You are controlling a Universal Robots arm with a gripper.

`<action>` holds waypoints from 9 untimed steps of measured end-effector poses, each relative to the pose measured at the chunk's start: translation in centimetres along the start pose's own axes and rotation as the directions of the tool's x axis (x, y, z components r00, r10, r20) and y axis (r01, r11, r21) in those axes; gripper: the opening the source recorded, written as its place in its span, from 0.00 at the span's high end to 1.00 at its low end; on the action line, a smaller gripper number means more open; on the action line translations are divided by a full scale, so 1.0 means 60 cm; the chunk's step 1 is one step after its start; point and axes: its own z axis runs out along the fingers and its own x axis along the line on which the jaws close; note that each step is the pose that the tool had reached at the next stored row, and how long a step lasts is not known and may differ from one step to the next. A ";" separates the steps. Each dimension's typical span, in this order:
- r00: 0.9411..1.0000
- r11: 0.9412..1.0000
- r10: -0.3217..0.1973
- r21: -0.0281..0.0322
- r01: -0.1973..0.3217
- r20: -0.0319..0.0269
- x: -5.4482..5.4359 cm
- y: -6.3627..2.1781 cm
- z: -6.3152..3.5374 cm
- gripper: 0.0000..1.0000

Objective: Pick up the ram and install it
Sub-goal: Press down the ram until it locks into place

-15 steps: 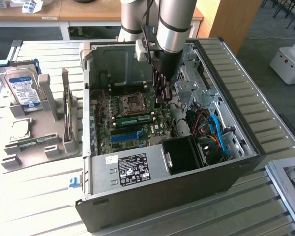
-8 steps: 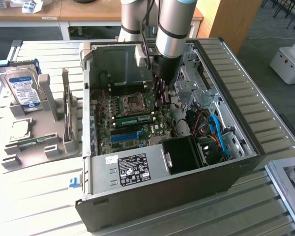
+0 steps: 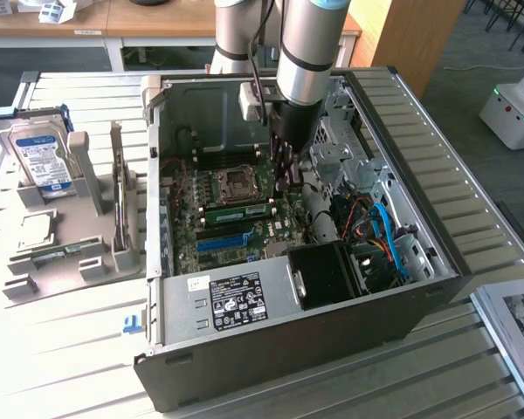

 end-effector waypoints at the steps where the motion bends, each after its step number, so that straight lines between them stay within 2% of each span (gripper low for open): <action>1: 1.000 1.000 0.000 0.000 0.000 0.000 0.000 0.001 0.000 0.90; 9: 1.000 1.000 0.000 0.000 0.000 0.000 0.000 0.005 0.002 0.90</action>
